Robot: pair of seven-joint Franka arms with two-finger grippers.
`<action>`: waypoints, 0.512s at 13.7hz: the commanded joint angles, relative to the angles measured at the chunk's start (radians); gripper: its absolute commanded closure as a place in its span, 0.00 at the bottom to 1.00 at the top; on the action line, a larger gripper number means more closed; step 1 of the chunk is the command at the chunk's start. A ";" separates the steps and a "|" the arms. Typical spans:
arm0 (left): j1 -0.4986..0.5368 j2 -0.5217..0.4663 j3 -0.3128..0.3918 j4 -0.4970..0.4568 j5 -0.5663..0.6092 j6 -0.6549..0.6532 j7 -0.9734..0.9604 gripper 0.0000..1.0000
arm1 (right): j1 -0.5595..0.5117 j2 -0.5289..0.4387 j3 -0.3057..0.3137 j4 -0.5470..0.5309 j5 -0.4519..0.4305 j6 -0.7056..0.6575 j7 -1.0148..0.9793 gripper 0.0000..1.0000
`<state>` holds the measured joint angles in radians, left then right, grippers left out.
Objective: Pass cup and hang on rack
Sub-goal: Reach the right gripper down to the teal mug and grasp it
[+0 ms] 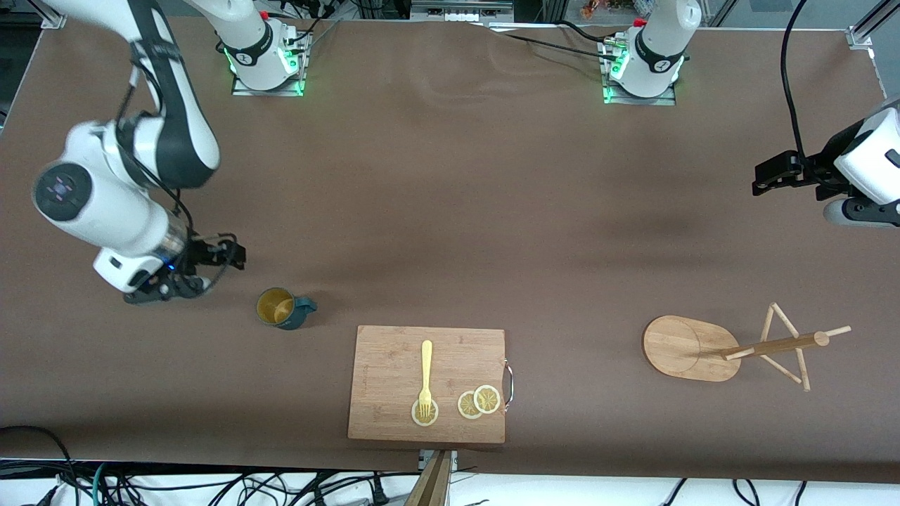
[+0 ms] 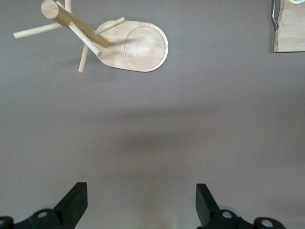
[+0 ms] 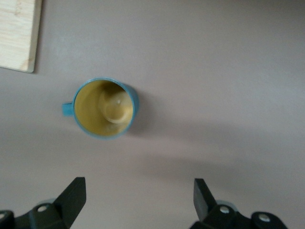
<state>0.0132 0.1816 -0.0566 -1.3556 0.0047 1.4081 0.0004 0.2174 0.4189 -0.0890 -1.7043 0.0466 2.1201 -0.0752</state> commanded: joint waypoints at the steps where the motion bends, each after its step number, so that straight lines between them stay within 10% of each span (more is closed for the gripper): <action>1: -0.002 0.019 -0.002 0.039 -0.008 -0.012 -0.010 0.00 | 0.011 0.162 -0.001 0.179 0.018 -0.011 0.009 0.02; 7: -0.002 0.019 -0.002 0.039 -0.008 -0.012 -0.010 0.00 | 0.011 0.293 -0.001 0.227 0.021 0.099 -0.005 0.36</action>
<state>0.0131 0.1817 -0.0567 -1.3553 0.0047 1.4081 0.0004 0.2285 0.6722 -0.0890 -1.5203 0.0493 2.2012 -0.0743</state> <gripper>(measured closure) 0.000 0.269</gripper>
